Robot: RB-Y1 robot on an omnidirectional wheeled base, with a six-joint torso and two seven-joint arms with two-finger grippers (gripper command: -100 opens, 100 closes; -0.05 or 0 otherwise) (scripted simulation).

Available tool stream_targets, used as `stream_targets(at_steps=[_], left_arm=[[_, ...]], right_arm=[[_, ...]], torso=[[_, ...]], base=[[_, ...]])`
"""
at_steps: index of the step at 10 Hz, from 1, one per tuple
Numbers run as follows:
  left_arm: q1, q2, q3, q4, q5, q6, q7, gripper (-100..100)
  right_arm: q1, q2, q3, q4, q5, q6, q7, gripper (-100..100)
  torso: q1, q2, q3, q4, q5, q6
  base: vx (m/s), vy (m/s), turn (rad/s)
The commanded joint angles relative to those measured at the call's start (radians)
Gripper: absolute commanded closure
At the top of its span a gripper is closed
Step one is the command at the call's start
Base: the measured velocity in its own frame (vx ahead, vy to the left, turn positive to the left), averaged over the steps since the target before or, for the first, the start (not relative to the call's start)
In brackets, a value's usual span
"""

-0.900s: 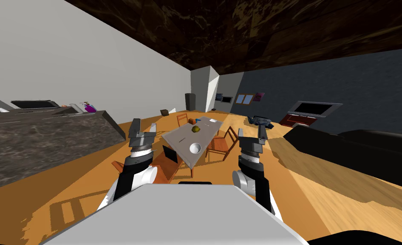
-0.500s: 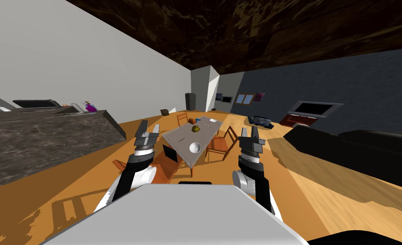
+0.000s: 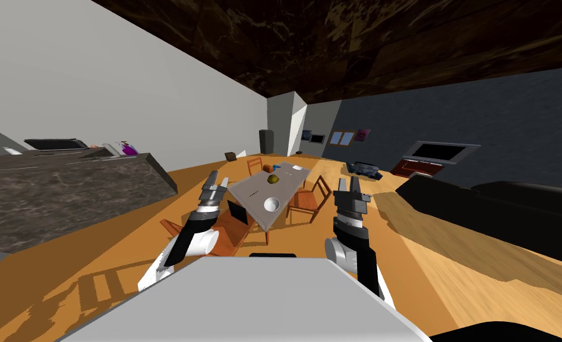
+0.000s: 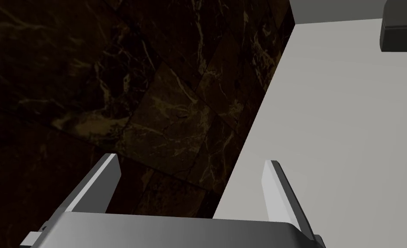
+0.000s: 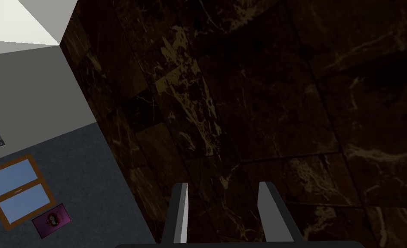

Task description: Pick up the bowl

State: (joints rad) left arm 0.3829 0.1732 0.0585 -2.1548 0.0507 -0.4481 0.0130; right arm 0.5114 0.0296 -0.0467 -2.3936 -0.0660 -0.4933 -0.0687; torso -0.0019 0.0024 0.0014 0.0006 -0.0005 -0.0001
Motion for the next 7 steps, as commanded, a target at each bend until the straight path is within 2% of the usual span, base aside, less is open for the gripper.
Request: stream_targets(at_steps=[1,3,4,5,6,7], left_arm=[[-0.020,0.027,0.005,0.042,0.029,0.029,-0.004,-100],[-0.060,0.064,0.009,0.107,0.076,0.078,-0.017,-100],[-0.060,0.064,0.009,0.123,0.076,0.078,-0.017,-100],[-0.082,0.080,0.011,0.162,0.099,0.106,-0.025,-100],[-0.082,0.080,0.011,0.166,0.099,0.106,-0.025,-100],[-0.105,0.094,0.013,0.201,0.122,0.135,-0.032,-100]], right_arm=[[0.000,0.000,0.000,0.000,0.000,0.000,0.000,0],[0.000,0.000,0.000,0.000,0.000,0.000,0.000,0],[0.000,0.000,0.000,0.000,0.000,0.000,0.000,0],[0.000,0.000,0.000,0.000,0.000,0.000,0.000,0],[0.000,0.000,0.000,0.000,0.000,0.000,0.000,0],[0.000,0.000,0.000,0.000,0.000,0.000,0.000,0]], torso=[[0.000,0.000,0.000,0.000,0.000,0.000],[-0.001,-0.001,0.000,0.000,0.000,0.000],[-0.002,0.000,0.000,0.000,0.000,0.000],[-0.001,0.000,0.000,0.000,0.000,0.000],[0.000,-0.001,0.000,0.000,0.000,0.000],[0.000,-0.001,-0.001,0.000,0.000,0.000]], base=[[-0.031,-0.035,0.005],[-0.035,-0.053,0.005],[-0.036,-0.036,0.002],[-0.029,-0.033,-0.002],[-0.022,-0.028,0.001],[-0.026,-0.036,-0.003]])
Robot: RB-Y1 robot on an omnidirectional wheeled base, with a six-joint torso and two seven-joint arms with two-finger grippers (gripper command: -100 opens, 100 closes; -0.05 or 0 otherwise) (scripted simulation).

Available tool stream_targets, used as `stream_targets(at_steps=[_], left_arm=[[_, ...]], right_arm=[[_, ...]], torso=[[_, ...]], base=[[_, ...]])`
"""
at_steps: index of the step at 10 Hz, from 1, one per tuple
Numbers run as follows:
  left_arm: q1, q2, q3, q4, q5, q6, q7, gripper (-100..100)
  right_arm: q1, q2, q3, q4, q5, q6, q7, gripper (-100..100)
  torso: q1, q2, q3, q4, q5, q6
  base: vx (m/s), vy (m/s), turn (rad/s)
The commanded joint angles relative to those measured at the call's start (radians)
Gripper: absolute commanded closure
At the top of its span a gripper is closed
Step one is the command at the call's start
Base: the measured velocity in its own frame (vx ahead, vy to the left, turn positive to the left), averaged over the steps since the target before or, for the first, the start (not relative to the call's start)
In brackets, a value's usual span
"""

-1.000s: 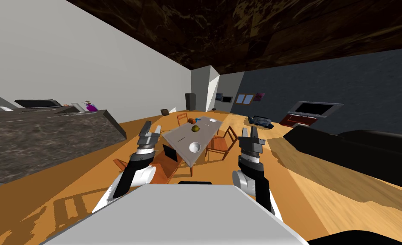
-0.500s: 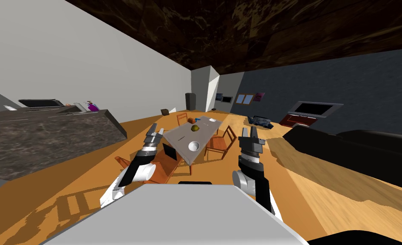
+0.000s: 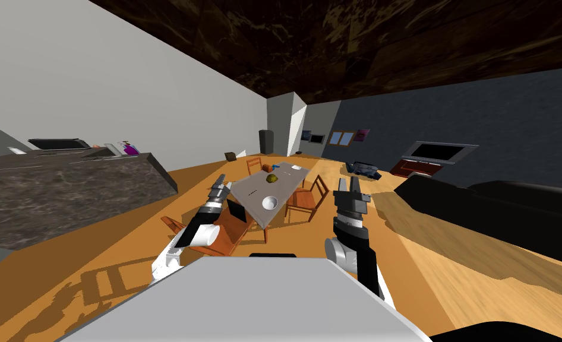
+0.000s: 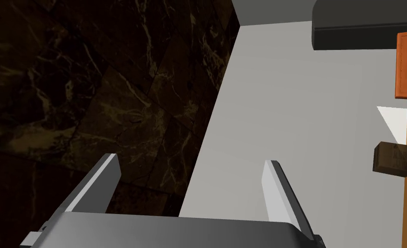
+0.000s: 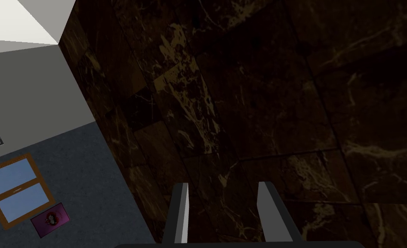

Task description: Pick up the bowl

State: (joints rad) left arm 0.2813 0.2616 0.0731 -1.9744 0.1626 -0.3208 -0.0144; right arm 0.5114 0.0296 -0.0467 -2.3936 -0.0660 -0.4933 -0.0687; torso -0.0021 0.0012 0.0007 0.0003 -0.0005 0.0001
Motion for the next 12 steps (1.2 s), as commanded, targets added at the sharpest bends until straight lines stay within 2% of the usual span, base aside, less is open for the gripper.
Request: stream_targets(at_steps=[1,2,3,5,6,7,8,9,10,12], left_arm=[[-0.004,0.005,-0.002,0.031,0.010,0.008,-0.005,-100],[-0.028,0.018,0.000,0.077,0.032,0.039,-0.013,-100],[-0.028,0.018,0.000,0.077,0.032,0.039,-0.013,-100],[-0.078,0.037,0.005,0.150,0.070,0.096,-0.029,-100],[-0.078,0.037,0.005,0.173,0.070,0.106,-0.029,-100],[-0.104,0.044,0.008,0.217,0.086,0.136,-0.038,-100],[-0.104,0.044,0.008,0.222,0.086,0.142,-0.038,-100],[-0.130,0.049,0.011,0.246,0.101,0.179,-0.046,-100],[-0.130,0.049,0.011,0.272,0.101,0.179,-0.046,-100],[-0.185,0.054,0.016,0.352,0.122,0.243,-0.064,-100]], right_arm=[[0.000,0.000,0.000,0.000,0.000,0.000,0.000,0],[0.000,0.000,0.000,0.000,0.000,0.000,0.000,0],[0.000,0.000,0.000,0.000,0.000,0.000,0.000,0],[0.000,0.000,0.000,0.000,0.000,0.000,0.000,0],[0.000,0.000,0.000,0.000,0.000,0.000,0.000,0],[0.000,0.000,0.000,0.000,0.000,0.000,0.000,0],[0.000,0.000,0.000,0.000,0.000,0.000,0.000,0],[0.000,0.000,0.000,0.000,0.000,0.000,0.000,0],[0.000,0.000,0.000,0.000,0.000,0.000,0.000,0],[0.000,0.000,0.000,0.000,0.000,0.000,0.000,0]], torso=[[0.000,0.000,0.000,0.000,0.000,0.000],[0.000,0.000,0.000,0.000,0.000,0.000],[0.000,0.000,0.000,0.000,0.000,0.000],[0.000,0.000,0.000,0.000,0.000,0.000],[-0.001,0.000,0.000,0.000,0.000,0.000],[0.000,0.000,0.000,0.000,0.000,0.000],[-0.001,0.000,0.000,0.000,0.000,0.000],[0.000,-0.001,0.000,0.000,0.000,0.000],[0.000,-0.001,-0.001,0.000,0.000,0.000],[-0.001,-0.002,-0.001,0.000,0.000,0.000]], base=[[-0.016,-0.031,-0.002],[-0.015,-0.034,-0.004],[-0.017,-0.034,-0.001],[-0.021,-0.045,-0.011],[-0.024,-0.043,-0.004],[-0.017,-0.040,-0.007],[-0.010,-0.035,-0.008],[-0.007,-0.041,-0.018],[-0.004,-0.035,-0.006],[-0.001,-0.053,-0.028]])
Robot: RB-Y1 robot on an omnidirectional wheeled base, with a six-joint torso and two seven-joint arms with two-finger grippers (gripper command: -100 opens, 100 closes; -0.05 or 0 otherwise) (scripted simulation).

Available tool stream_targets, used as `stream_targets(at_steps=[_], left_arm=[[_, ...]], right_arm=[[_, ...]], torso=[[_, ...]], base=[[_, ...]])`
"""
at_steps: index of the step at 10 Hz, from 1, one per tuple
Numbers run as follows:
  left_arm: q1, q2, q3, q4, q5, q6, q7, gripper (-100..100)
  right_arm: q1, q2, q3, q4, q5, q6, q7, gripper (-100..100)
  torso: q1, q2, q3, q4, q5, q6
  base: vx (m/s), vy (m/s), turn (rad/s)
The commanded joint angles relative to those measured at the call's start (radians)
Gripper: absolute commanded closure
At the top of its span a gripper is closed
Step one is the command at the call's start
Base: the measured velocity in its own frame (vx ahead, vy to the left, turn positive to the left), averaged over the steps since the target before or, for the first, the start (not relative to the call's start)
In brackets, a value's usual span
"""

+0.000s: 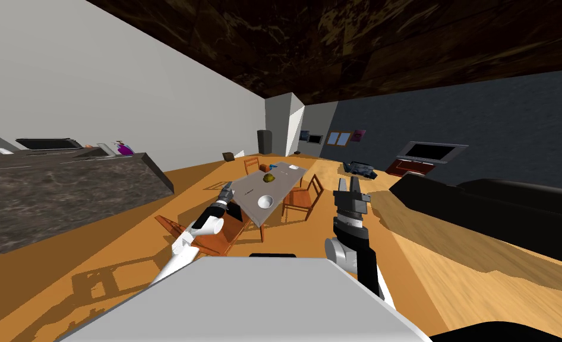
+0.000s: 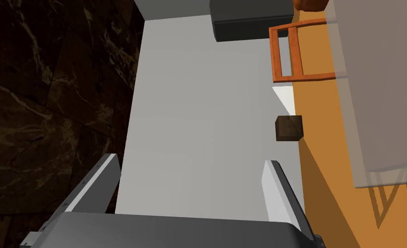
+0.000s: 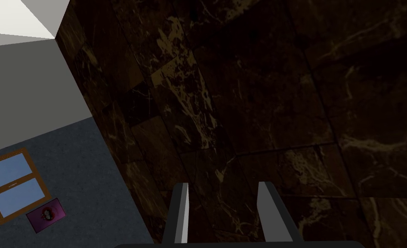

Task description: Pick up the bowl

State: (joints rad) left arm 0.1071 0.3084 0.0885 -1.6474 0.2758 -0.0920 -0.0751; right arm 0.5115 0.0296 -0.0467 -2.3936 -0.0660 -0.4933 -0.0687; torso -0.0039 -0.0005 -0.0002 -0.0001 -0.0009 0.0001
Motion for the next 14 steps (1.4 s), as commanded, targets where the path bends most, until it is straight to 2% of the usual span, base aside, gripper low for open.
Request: stream_targets(at_steps=[1,2,3,4,5,6,7,8,9,10,11,12,13,14], left_arm=[[-0.011,0.007,0.001,0.044,0.008,0.028,-0.003,-100],[-0.038,0.007,0.004,0.080,0.015,0.067,-0.011,-100],[-0.038,0.007,0.004,0.094,0.015,0.069,-0.011,-100],[-0.066,0.005,0.007,0.125,0.019,0.110,-0.020,-100],[-0.066,0.005,0.007,0.143,0.019,0.110,-0.020,-100],[-0.093,0.003,0.010,0.175,0.020,0.152,-0.029,-100],[-0.093,0.003,0.010,0.191,0.020,0.152,-0.029,-100],[-0.120,-0.001,0.013,0.234,0.019,0.189,-0.037,-100],[-0.120,-0.001,0.013,0.239,0.019,0.194,-0.037,-100],[-0.147,-0.006,0.016,0.276,0.014,0.230,-0.045,-100],[-0.147,-0.006,0.016,0.286,0.014,0.237,-0.045,-100],[-0.173,-0.011,0.019,0.326,0.008,0.277,-0.054,-100],[-0.173,-0.011,0.019,0.331,0.008,0.280,-0.054,-100],[-0.198,-0.017,0.022,0.372,-0.001,0.319,-0.061,-100]], right_arm=[[0.000,0.000,0.000,0.000,0.000,0.000,0.000,0],[0.000,0.000,0.000,0.000,0.000,0.000,0.000,0],[0.000,0.000,0.000,0.000,0.000,0.000,0.000,0],[0.000,0.000,0.000,0.000,0.000,0.000,0.000,0],[0.000,0.000,0.000,0.000,0.000,0.000,0.000,0],[0.000,0.000,0.000,0.000,0.000,0.000,0.000,0],[0.000,0.000,0.000,0.000,0.000,0.000,0.000,0],[0.000,0.000,0.000,0.000,0.000,0.000,0.000,0],[0.000,0.000,0.000,0.000,0.000,0.000,0.000,0],[0.000,0.000,0.000,0.000,0.000,0.000,0.000,0],[0.000,0.000,0.000,0.000,0.000,0.000,0.000,0],[0.000,0.000,0.000,0.000,0.000,0.000,0.000,0],[0.000,0.000,0.000,0.000,0.000,0.000,0.000,0],[0.000,0.000,0.000,0.000,0.000,0.000,0.000,0]], torso=[[0.000,0.000,0.000,0.000,0.000,0.000],[0.001,0.000,0.000,0.000,0.000,0.000],[0.001,0.000,0.000,0.000,0.000,0.000],[0.002,0.000,0.000,0.000,0.000,0.000],[0.001,0.000,0.000,0.000,0.000,0.000],[0.001,0.000,0.000,0.000,0.000,0.000],[0.001,-0.001,0.000,0.000,0.000,0.000],[0.002,-0.001,0.000,0.000,0.000,0.000],[0.002,-0.001,-0.001,0.000,0.000,0.000],[0.002,-0.001,-0.001,0.000,0.000,0.000],[0.002,-0.001,-0.001,0.000,0.000,0.000],[0.002,-0.001,-0.001,0.000,0.000,0.000],[0.002,-0.001,-0.001,0.000,0.000,0.000],[0.002,-0.001,-0.001,0.000,0.000,0.000]], base=[[0.001,-0.048,-0.009],[0.009,-0.041,-0.025],[0.008,-0.034,-0.013],[0.005,-0.045,-0.027],[0.004,-0.035,-0.014],[0.011,-0.045,-0.034],[0.013,-0.032,-0.014],[0.023,-0.032,-0.035],[0.017,-0.026,-0.015],[0.019,-0.032,-0.031],[0.017,-0.032,-0.021],[0.022,-0.037,-0.030],[0.018,-0.032,-0.021],[0.025,-0.036,-0.035]])
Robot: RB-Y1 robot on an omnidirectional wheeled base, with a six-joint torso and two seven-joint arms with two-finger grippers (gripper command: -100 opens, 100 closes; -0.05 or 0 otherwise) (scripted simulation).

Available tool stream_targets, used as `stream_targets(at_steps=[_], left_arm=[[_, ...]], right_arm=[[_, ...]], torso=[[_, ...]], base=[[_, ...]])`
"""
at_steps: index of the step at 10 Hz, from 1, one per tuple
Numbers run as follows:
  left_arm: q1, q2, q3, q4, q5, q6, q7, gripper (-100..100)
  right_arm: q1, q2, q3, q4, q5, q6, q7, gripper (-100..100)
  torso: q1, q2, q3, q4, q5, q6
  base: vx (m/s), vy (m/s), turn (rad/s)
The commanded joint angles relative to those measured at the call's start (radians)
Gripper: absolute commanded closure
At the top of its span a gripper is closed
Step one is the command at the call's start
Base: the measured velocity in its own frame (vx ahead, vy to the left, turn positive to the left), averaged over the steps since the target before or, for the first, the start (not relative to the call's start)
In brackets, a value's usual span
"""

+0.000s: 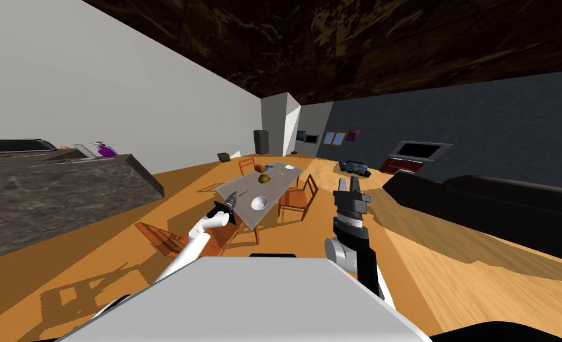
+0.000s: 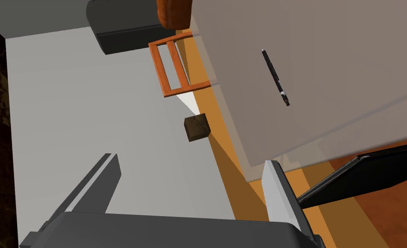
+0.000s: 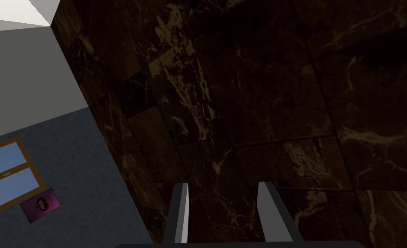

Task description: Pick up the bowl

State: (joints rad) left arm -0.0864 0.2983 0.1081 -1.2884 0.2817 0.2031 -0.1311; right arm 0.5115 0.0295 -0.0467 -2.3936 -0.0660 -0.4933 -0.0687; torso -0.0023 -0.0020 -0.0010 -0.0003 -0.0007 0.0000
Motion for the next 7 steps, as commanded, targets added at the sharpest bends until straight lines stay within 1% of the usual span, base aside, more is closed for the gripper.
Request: stream_targets(at_steps=[1,2,3,4,5,6,7], left_arm=[[-0.029,-0.013,0.005,0.050,-0.017,0.050,-0.013,-100],[-0.029,-0.013,0.005,0.060,-0.017,0.069,-0.013,-100],[-0.053,-0.020,0.008,0.098,-0.030,0.101,-0.020,-100],[-0.053,-0.020,0.008,0.101,-0.030,0.110,-0.020,-100],[-0.075,-0.027,0.011,0.139,-0.044,0.150,-0.027,-100],[-0.097,-0.035,0.014,0.168,-0.059,0.175,-0.034,-100],[-0.097,-0.035,0.014,0.178,-0.059,0.189,-0.034,-100]], right_arm=[[0.000,0.000,0.000,0.000,0.000,0.000,0.000,0],[0.000,0.000,0.000,0.000,0.000,0.000,0.000,0],[0.000,0.000,0.000,0.000,0.000,0.000,0.000,0],[0.000,0.000,0.000,0.000,0.000,0.000,0.000,0],[0.000,0.000,0.000,0.000,0.000,0.000,0.000,0],[0.000,0.000,0.000,0.000,0.000,0.000,0.000,0],[0.000,0.000,0.000,0.000,0.000,0.000,0.000,0]], torso=[[0.000,0.000,0.000,0.000,0.000,0.000],[-0.001,-0.001,0.000,0.000,0.000,0.000],[0.000,0.000,0.000,0.000,0.000,0.000],[0.000,0.000,0.000,0.000,0.000,0.000],[0.001,0.000,0.000,0.000,0.000,0.000],[0.000,0.000,0.000,0.000,0.000,0.000],[0.000,-0.001,0.000,0.000,0.000,0.000]], base=[[0.039,-0.046,-0.067],[0.033,-0.032,-0.019],[0.032,-0.037,-0.027],[0.024,-0.026,-0.019],[0.024,-0.027,-0.047],[0.037,-0.038,-0.061],[0.037,-0.026,-0.021]])
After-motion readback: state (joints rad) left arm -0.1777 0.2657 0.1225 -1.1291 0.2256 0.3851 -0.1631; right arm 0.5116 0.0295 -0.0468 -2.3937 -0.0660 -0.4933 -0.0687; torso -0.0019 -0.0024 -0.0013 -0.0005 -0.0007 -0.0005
